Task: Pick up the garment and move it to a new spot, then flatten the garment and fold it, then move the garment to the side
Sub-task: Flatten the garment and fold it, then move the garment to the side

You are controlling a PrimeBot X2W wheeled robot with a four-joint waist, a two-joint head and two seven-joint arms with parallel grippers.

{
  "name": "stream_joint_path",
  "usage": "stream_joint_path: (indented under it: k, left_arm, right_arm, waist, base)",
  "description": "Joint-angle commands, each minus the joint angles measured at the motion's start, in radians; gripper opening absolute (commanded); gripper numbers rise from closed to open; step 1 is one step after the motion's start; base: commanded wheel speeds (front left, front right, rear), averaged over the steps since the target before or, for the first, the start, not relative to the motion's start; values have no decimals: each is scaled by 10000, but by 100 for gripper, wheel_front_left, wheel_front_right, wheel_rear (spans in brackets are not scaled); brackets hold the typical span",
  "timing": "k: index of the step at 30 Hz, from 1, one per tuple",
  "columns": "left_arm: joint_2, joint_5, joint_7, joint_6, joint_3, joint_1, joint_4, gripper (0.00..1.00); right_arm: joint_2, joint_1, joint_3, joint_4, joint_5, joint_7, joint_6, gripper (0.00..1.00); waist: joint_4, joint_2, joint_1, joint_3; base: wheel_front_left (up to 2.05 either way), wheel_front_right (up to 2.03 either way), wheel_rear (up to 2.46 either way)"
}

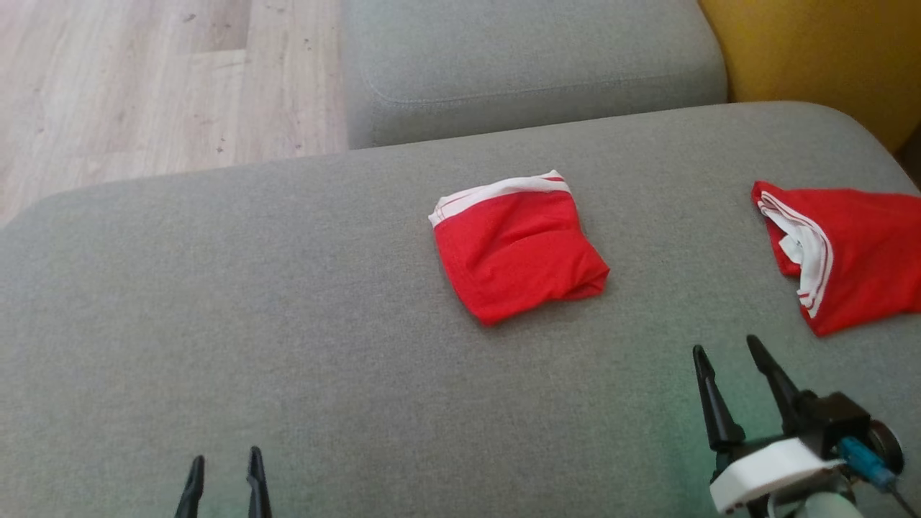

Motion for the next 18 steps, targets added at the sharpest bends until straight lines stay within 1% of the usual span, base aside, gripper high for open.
stream_joint_path:
  k: [1, 6, 18]
  left_arm:
    - [-22, 20, -53, 12, 411, -271, -279, 100]
    - [-22, 36, -53, -64, 514, -333, -265, 100]
    - [-22, -5, -53, -81, 601, -346, -400, 100]
  right_arm:
    - [-60, -188, 142, -340, 10, -134, 69, 100]
    - [65, -207, 165, -344, 31, -135, 69, 100]
    - [71, -311, 246, -362, 215, -135, 69, 100]
  waist:
    - [48, 0, 1, -17]
    - [144, 0, 1, 2]
    - [303, 0, 1, 63]
  base:
    - [0, 0, 0]
    - [0, 0, 0]
    - [0, 0, 0]
